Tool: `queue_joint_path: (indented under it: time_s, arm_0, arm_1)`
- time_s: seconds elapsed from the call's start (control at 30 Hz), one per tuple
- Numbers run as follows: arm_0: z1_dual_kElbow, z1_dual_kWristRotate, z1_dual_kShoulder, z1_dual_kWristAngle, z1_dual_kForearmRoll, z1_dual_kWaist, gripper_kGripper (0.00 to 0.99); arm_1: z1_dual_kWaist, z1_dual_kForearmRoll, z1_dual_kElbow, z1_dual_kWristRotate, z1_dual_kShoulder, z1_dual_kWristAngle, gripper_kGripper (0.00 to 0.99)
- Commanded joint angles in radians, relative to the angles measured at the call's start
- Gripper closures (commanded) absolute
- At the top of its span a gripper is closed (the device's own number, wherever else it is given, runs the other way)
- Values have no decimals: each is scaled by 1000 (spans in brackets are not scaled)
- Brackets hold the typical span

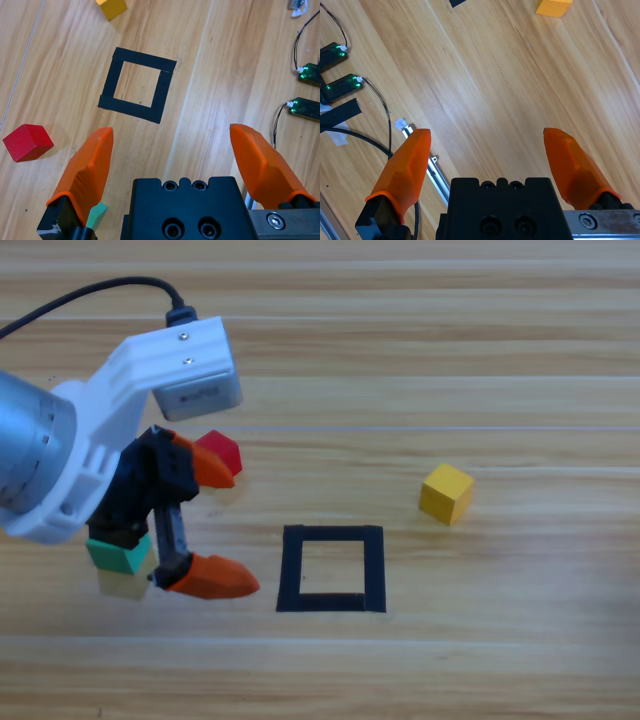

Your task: Stack the blocks in the rectangular block: red at the bottom, yellow in the middle, green on top

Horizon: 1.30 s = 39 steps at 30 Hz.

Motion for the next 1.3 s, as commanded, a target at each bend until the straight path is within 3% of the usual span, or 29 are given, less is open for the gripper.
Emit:
queue_joint_path:
  time_s: [0.03,0.33,0.47,0.57,0.77,0.83,0.97,1.17,1.3]
  arm_0:
    - [10,-3,-27,12,18,-17,0]
    - [15,-8,-35,20,22,-17,0]
    - [19,-43,-33,57,12,-17,0]
    - [26,-176,-36,175,-31,-17,0]
    - [19,-617,-64,506,-60,-17,19]
    - [1,-745,-70,578,-14,-17,17]
    - [-136,-953,-19,614,197,-17,14]
    - [-309,-969,47,607,381,-15,16]
    - [-531,-991,214,594,547,-6,16]
  arm_1:
    - [30,-19,20,9,17,-15,4]
    - [30,-19,-7,57,70,-51,4]
    - [30,-9,-60,103,167,-69,4]
    - [30,-1,-132,155,293,-136,4]
    - [28,34,-329,146,595,-156,5]
    - [28,62,-392,131,672,-155,5]
    - [28,73,-445,118,722,-175,5]
    - [32,73,-476,71,744,-187,5]
    - [65,73,-485,34,745,-193,5]
